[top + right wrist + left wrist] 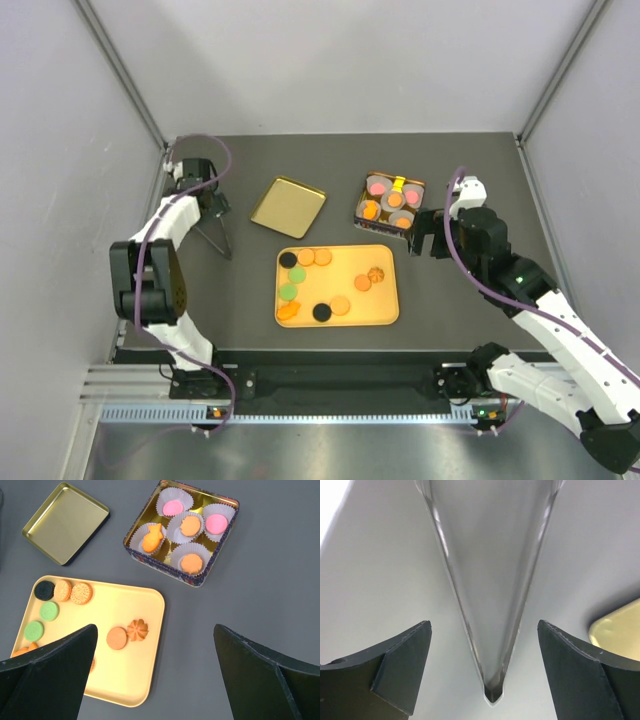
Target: Pack the cookies
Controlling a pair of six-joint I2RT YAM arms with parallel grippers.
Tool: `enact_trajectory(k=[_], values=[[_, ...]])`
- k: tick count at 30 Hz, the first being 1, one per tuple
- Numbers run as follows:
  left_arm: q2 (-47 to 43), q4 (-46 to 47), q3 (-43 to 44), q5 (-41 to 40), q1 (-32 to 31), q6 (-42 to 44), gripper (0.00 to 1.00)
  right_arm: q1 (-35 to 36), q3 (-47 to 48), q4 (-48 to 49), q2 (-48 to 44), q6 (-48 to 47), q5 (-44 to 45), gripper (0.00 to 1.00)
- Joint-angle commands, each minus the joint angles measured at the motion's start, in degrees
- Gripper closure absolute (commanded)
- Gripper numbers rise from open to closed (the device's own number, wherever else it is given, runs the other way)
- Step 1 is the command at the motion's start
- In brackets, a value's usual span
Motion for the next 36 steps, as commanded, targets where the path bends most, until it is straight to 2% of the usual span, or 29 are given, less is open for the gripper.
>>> enact_trajectory(k=[1, 5, 7, 10, 14, 15, 20, 33, 36], values=[[-7.07, -2.39, 2.78, -2.04, -0.52, 0.73, 0.09, -0.56, 0.24, 2.25, -0.68, -0.51, 0.26, 0.00], [-12.00, -1.86, 5.40, -5.11, -6.66, 4.67, 0.12, -0.65, 0.94, 1.99, 0.37, -0.07, 0.44, 0.00], [-10.96, -4.30, 10.30, -7.48, -13.68, 6.61, 0.14, -0.65, 1.56, 1.81, 0.55, -0.07, 0.62, 0.00], [-5.43, -6.77, 17.77, -11.44, -24.23, 11.09, 0.18, -0.65, 2.44, 1.90, 0.64, 0.10, 0.53, 0.00], [4.94, -9.95, 23.69, -10.14, -30.66, 14.26, 0.24, -0.56, 4.98, -0.64, 3.62, 0.45, 1.49, 0.00], [6.53, -9.86, 24.22, -8.04, -31.89, 15.05, 0.28, -0.56, 5.51, -1.09, 4.23, 0.72, 1.76, 0.00], [14.70, -8.89, 26.07, -6.62, -34.80, 19.45, 0.33, -0.56, 4.81, -1.44, 4.59, 1.16, 1.14, 0.00], [22.71, -5.82, 25.63, -1.43, -34.63, 19.98, 0.35, -0.74, 3.23, -1.26, 6.70, 1.07, 1.93, 0.00], [24.55, -5.73, 25.81, 0.58, -34.36, 19.81, 0.42, -0.65, 3.23, -1.09, 7.58, 1.16, 1.76, 0.00]])
